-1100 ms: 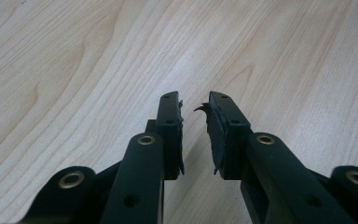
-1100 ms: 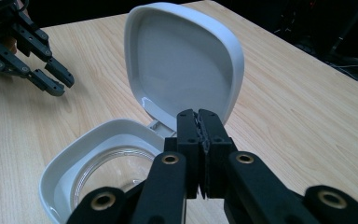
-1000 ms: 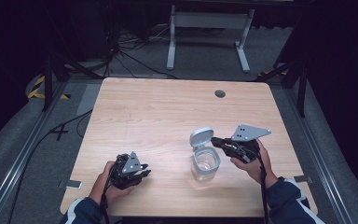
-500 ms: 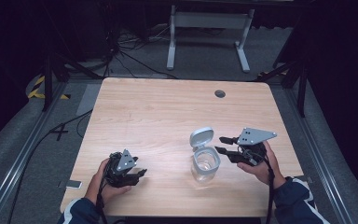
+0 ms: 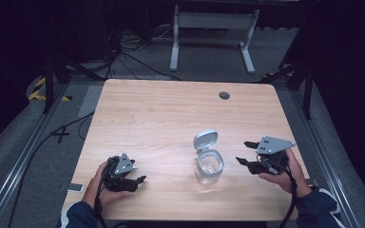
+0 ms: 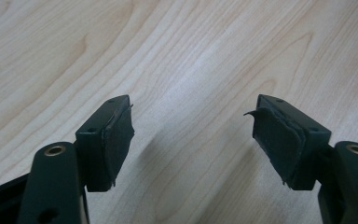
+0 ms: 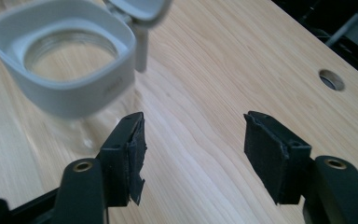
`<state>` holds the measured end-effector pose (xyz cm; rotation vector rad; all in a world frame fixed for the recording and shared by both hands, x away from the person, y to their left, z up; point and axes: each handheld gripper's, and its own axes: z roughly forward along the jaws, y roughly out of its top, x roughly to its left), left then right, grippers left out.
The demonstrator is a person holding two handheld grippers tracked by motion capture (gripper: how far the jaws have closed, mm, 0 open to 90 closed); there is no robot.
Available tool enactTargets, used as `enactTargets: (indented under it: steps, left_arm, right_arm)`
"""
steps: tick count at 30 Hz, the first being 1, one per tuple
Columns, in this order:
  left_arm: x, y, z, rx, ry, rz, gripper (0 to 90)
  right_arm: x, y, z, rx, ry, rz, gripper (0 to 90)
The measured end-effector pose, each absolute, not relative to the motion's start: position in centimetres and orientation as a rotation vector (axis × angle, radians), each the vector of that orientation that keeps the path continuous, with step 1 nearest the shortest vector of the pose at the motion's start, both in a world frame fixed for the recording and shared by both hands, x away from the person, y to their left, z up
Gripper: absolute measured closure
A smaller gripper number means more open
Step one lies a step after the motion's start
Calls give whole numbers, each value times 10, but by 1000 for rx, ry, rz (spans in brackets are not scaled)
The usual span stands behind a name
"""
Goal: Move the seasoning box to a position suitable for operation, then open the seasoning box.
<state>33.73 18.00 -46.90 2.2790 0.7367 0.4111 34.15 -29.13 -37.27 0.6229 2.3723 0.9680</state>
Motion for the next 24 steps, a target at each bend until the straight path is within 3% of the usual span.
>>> enactTargets:
  steps: [7, 24]
  left_arm:
    - [342, 189, -478, 2242, 780, 316, 239]
    - [341, 191, -480, 2218, 799, 329, 210]
  right_arm:
    - [333, -322, -381, 664, 2374, 909, 359]
    - [308, -391, -432, 899, 2382, 811, 334]
